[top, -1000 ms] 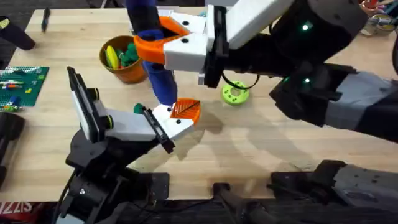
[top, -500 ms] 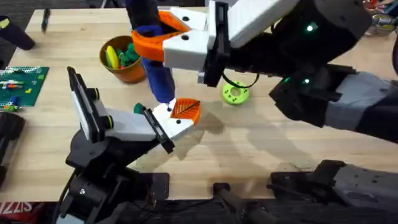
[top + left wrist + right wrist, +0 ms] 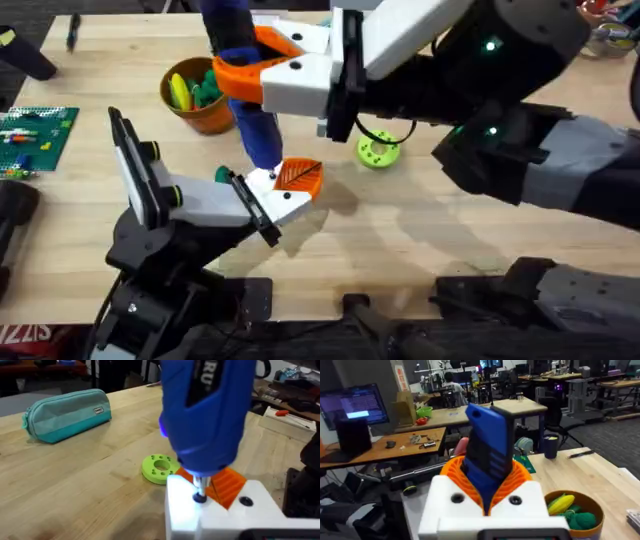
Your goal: Pick up the gripper from the table and insert it into the empty holder that is missing its gripper. Then pick up a screw, insert it into the mounting hole, and use the screwdriver to tighten it. Finally, clean up the table by picking up the vegetable and placing it into the bucket.
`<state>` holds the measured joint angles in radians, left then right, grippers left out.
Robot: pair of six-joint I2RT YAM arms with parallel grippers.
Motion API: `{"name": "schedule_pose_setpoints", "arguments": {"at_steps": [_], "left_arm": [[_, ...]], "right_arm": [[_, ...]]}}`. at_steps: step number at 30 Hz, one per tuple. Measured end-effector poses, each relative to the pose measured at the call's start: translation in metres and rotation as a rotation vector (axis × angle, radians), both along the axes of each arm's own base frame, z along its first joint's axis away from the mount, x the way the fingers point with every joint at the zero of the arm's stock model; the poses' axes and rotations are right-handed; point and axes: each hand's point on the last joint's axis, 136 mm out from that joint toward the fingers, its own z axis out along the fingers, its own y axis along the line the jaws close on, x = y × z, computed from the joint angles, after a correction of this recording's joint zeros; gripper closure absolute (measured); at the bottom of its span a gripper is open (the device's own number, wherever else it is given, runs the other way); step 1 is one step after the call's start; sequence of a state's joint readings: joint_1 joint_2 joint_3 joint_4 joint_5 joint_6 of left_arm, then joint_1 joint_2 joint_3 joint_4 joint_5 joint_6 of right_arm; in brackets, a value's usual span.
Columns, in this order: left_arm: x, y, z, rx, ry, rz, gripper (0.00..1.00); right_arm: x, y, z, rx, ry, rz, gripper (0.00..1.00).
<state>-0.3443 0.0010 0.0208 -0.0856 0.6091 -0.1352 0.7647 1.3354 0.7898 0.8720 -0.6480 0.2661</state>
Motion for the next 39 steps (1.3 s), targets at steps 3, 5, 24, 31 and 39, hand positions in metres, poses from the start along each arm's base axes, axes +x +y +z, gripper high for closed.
{"name": "schedule_pose_setpoints", "arguments": {"at_steps": [3,5,24,31,39], "left_arm": [[-0.0001,0.0,0.0001,0.0,0.0,0.0,0.981],[-0.0001,0.0,0.0002,0.0,0.0,0.0,0.982],[0.0,0.0,0.0,0.0,0.0,0.0,0.983],[-0.0001,0.0,0.0001,0.0,0.0,0.0,0.983],[-0.0001,0.0,0.0001,0.0,0.0,0.0,0.983]], "right_arm": [[0.0003,0.0002,-0.0009,-0.003,0.003,0.0,0.964],[0.0002,0.0001,-0.0009,-0.003,0.003,0.0,0.964],[0.0003,0.0001,-0.0009,-0.003,0.004,-0.001,0.964],[0.002,0.0005,-0.0041,-0.014,0.017,-0.007,0.964],[0.002,0.0005,-0.0043,-0.014,0.017,-0.008,0.964]]}}
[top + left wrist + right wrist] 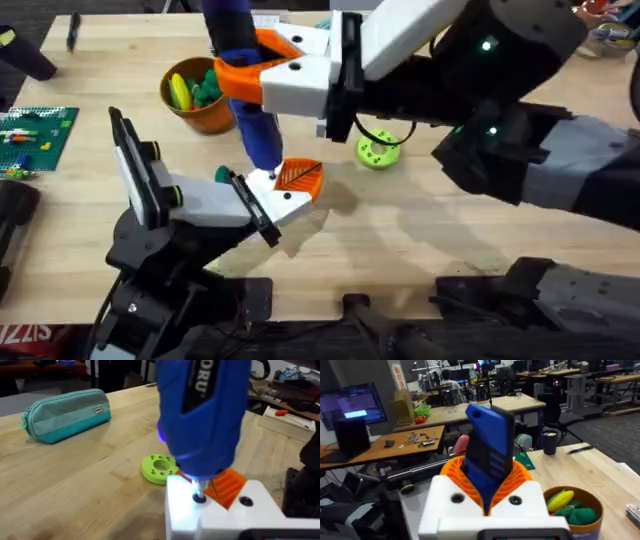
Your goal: Pick up the gripper from the table and insert it into the empty holder that is missing its gripper. Then pick up a screw, insert it into the mounting hole, and use the screwdriver to tighten it. Finally, clean up the table by picking up the vegetable and placing it into the bucket.
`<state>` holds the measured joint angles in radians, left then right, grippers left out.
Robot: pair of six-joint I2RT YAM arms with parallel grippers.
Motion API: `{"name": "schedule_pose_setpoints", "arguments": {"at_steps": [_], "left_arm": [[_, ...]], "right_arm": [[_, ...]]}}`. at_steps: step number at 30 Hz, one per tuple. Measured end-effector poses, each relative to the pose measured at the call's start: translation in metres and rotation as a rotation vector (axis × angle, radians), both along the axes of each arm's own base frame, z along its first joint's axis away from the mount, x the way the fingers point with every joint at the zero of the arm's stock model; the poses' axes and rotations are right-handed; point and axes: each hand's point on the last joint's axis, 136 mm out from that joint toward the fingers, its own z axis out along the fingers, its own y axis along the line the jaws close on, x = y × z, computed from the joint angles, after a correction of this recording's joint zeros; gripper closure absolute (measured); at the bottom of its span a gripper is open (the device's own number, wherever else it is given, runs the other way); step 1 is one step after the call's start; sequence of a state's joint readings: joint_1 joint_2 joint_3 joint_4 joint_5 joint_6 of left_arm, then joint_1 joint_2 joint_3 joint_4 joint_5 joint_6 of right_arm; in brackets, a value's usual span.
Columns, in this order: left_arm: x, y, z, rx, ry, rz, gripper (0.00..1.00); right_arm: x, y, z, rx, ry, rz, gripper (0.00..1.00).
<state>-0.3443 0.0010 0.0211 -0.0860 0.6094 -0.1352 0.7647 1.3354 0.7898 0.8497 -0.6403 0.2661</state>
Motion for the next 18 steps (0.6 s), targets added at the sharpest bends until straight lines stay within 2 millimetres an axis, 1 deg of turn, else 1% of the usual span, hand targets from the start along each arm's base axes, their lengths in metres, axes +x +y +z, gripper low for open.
{"name": "schedule_pose_setpoints", "arguments": {"at_steps": [6,8,13,14,18], "left_arm": [[0.0,0.0,0.0,0.0,0.0,0.0,0.983],[0.0,0.0,0.0,0.0,0.0,0.0,0.981],[0.0,0.0,0.0,0.0,0.0,0.0,0.983],[0.0,0.0,0.0,0.0,0.0,0.0,0.983],[0.0,0.0,0.0,0.0,0.0,0.0,0.983]], "right_arm": [[0.0,0.0,0.002,0.006,-0.007,0.0,0.964],[-0.001,-0.001,0.008,0.03,-0.028,0.001,0.964],[-0.01,-0.009,0.041,0.15,-0.128,0.008,0.964],[-0.011,-0.011,0.045,0.163,-0.139,0.009,0.964],[-0.011,-0.011,0.045,0.165,-0.128,0.012,0.964]]}}
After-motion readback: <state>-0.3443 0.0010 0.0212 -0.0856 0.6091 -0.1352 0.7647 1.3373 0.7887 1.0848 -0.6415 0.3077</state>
